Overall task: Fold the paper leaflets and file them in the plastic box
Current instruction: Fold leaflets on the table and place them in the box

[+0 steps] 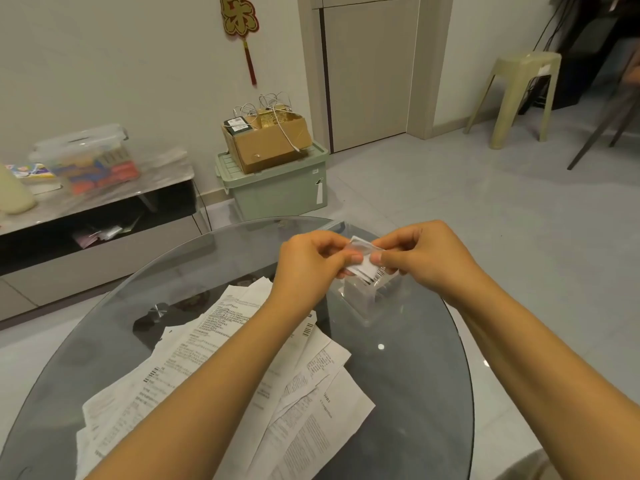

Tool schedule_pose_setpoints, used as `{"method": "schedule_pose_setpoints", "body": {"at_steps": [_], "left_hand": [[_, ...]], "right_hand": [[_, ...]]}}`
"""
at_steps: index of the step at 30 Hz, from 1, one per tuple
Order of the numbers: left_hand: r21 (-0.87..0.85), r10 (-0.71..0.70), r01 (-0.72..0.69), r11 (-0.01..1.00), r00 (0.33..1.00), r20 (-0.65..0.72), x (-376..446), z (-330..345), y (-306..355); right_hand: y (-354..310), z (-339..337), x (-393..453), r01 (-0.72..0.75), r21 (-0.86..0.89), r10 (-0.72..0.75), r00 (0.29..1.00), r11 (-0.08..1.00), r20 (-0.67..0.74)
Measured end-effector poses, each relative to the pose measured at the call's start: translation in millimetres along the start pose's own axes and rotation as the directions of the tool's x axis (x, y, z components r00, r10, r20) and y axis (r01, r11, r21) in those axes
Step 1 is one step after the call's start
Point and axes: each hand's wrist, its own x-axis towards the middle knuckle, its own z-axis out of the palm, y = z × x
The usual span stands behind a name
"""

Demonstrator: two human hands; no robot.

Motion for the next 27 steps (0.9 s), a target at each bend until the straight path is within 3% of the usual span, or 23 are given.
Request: {"method": "schedule_pose_setpoints", "body": {"at_steps": [2,4,6,8,10,14,19,23,27], "left_hand": [[0.07,0.051,-0.053,0.996,0.998,0.035,11,4,-3],[0.247,0.109,-0.133,0.96,0.988,0.109,23,7,-6],[0.471,0.169,-0.282,0.836,0.948,0.268,35,13,-9],[0.598,0.156,-0.429,0.677,0.878,0.453,40,19,-10],[0.62,0.1,-0.512,0.595,0.812,0.574,44,27,-13],[0.646,0.084,-0.56,0.519,0.786,0.613,49,34,-21],[0.637,0.135,-0.557,0.532,0.799,0.586,45,32,-27],[0.626,0.14,-0.53,0.572,0.815,0.562,42,28,-30],[0.595,0.154,-0.491,0.636,0.837,0.526,42,28,-31]], "right_hand": [[6,-4,7,-0.002,-0.024,-0.001,0.993,1.0,-0.115],[14,-7,14,0.004,-0.114,-0.036,0.959,0.993,-0.282],[20,-7,17,-0.009,-0.216,-0.077,0.919,0.976,-0.386],[24,-3,18,-0.019,-0.284,-0.104,0.906,0.959,-0.411],[27,2,20,-0.021,-0.351,-0.132,0.904,0.936,-0.406],[32,10,25,-0.01,-0.462,-0.177,0.916,0.887,-0.36],[32,15,28,-0.025,-0.584,-0.217,0.914,0.812,-0.342],[32,19,31,-0.084,-0.676,-0.159,0.944,0.732,-0.289],[24,15,37,-0.107,-0.862,-0.12,0.975,0.495,-0.189]]}}
